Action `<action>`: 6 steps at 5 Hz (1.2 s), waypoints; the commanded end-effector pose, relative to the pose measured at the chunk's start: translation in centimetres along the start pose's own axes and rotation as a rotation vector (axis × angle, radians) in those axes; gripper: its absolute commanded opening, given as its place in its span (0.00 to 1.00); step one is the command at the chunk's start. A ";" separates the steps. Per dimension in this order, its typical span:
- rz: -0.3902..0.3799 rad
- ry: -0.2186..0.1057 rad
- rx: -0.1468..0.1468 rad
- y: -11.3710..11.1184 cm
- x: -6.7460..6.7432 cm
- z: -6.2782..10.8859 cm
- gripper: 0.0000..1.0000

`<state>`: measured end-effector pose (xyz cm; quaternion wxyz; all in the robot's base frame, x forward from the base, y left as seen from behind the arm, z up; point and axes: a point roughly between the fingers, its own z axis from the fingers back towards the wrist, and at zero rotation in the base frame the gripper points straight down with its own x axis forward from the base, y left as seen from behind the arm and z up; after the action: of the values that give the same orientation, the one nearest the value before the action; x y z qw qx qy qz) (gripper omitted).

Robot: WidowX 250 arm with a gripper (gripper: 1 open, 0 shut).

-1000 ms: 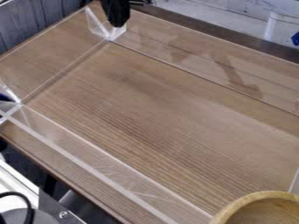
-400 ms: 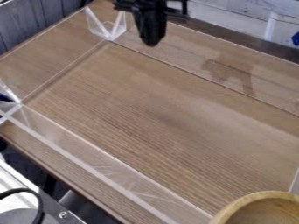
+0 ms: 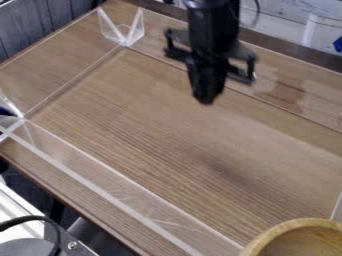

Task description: Put the green block in the brown bowl

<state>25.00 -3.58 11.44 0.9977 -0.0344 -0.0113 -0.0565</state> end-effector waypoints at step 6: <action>0.101 0.038 0.033 -2.0 -2.0 -6.2 0.00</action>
<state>21.60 -5.63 4.19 0.9992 -0.0121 0.0369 -0.0108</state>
